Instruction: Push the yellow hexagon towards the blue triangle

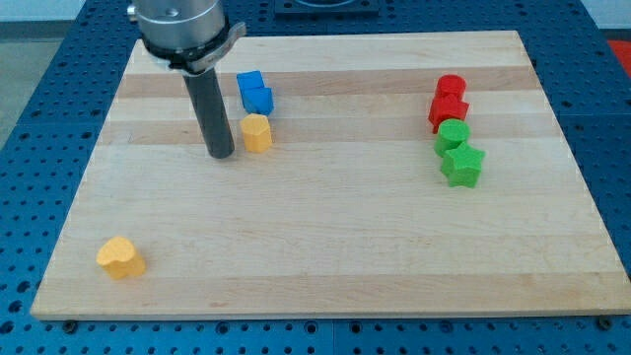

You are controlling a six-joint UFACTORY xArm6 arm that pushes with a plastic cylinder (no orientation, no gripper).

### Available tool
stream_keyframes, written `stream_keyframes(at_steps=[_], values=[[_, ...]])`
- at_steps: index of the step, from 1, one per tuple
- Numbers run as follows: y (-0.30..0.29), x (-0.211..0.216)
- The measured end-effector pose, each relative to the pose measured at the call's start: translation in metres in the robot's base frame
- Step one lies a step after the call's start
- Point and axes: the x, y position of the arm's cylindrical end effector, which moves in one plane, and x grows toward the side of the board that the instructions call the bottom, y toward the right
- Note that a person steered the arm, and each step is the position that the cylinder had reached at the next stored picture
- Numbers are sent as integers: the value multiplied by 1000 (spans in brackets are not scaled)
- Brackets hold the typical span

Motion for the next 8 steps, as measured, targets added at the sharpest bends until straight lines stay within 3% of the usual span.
stream_keyframes(at_steps=[2, 6, 7, 8], values=[[8, 18], [12, -5], [34, 19], [58, 14]])
